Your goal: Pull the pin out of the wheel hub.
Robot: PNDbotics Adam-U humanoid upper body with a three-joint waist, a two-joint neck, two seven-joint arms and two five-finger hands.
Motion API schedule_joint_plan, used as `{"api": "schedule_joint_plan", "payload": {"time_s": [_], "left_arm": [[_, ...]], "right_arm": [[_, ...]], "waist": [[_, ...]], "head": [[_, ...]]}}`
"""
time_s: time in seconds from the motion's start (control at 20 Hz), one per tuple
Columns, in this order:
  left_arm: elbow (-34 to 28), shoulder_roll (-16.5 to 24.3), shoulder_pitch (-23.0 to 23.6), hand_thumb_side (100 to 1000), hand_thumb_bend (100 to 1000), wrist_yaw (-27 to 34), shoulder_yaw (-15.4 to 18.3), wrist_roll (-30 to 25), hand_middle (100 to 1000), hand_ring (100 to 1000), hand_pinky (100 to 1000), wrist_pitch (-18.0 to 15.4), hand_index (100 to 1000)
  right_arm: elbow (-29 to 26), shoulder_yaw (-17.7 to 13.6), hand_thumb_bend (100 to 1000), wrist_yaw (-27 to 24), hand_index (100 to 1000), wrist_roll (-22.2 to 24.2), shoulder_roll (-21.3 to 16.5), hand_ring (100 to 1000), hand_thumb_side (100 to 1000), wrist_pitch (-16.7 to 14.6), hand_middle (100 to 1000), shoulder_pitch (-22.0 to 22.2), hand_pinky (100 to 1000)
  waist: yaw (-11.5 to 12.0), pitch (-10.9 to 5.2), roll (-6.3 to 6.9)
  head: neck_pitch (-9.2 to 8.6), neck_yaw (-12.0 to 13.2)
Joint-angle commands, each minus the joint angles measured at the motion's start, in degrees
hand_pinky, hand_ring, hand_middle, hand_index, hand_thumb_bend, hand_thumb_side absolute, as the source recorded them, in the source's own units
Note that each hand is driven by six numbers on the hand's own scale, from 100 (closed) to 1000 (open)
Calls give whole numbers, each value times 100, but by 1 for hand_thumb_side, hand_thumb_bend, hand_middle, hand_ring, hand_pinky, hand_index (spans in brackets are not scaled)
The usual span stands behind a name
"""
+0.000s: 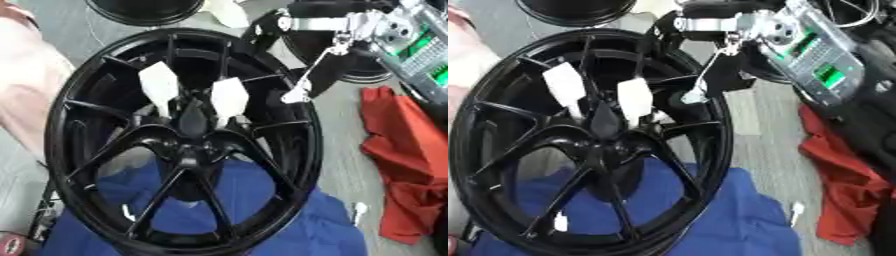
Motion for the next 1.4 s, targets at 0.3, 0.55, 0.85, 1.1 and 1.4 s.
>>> {"api": "schedule_joint_plan", "payload": {"time_s": [0.3,0.55,0.85,1.1,1.4], "left_arm": [[-54,232,-99,627,100,49,20,-1,627,619,727,54,799],[-54,236,-118,628,100,53,12,-1,626,619,727,72,799],[-54,249,-133,629,100,33,15,16,625,618,728,64,798],[-54,237,-115,632,100,-8,14,37,624,617,728,58,797],[-54,225,-116,635,100,-28,4,56,622,615,728,91,796]], "right_arm": [[-28,36,465,292,872,261,124,820,100,30,826,-211,841],[6,66,461,395,868,279,201,825,100,56,826,-233,847],[46,61,450,567,866,207,276,829,100,58,825,-262,854],[72,26,451,696,862,133,346,822,100,106,811,-245,846],[28,11,450,739,826,144,400,771,100,221,709,-231,822]], "waist": [[32,-139,-11],[51,-119,-58],[85,-60,-116],[98,15,-163],[113,80,-205]], "head": [[8,-39],[-1,-26],[27,-43],[26,-96],[27,-110]]}}
